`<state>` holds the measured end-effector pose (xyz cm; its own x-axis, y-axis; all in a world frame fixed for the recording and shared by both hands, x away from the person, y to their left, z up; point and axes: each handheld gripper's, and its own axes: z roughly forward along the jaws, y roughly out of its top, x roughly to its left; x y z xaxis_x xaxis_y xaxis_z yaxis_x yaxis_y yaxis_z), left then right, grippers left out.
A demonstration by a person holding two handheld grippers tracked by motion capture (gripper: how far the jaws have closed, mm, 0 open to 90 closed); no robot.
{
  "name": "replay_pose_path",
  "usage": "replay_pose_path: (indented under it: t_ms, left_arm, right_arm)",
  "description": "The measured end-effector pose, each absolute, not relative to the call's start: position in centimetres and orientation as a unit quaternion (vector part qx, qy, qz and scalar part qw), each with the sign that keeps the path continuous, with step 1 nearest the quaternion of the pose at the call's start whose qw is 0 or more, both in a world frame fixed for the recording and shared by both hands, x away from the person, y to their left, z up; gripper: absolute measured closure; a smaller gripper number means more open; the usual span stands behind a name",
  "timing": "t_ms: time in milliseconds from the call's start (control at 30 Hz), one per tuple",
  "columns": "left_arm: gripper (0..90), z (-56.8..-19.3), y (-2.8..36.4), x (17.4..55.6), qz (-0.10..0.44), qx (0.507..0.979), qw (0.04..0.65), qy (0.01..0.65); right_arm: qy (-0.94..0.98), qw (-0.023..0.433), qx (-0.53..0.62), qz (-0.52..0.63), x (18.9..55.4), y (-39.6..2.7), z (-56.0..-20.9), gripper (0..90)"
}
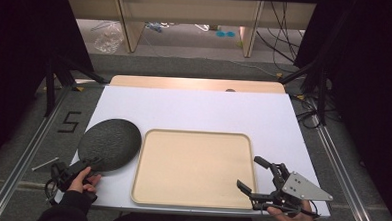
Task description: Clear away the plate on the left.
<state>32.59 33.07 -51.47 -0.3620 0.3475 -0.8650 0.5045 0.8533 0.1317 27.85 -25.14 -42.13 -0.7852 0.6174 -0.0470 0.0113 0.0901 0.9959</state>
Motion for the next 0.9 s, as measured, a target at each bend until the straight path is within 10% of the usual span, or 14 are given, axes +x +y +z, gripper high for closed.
replay_pose_path:
  t_ms: [233, 900]
  left_arm:
    - [76.3, -52.1, 33.3, 32.4, -0.082, 0.247, 0.514, 0.817]
    - [85.9, -53.0, 33.4, 32.2, -0.113, 0.198, 0.541, 0.809]
  right_arm:
    - [0.699, 0.227, 0.224, 0.640, 27.8, -25.0, -42.2, 16.0]
    - [0.703, 0.232, 0.220, 0.635, 28.0, -25.0, -42.2, 16.1]
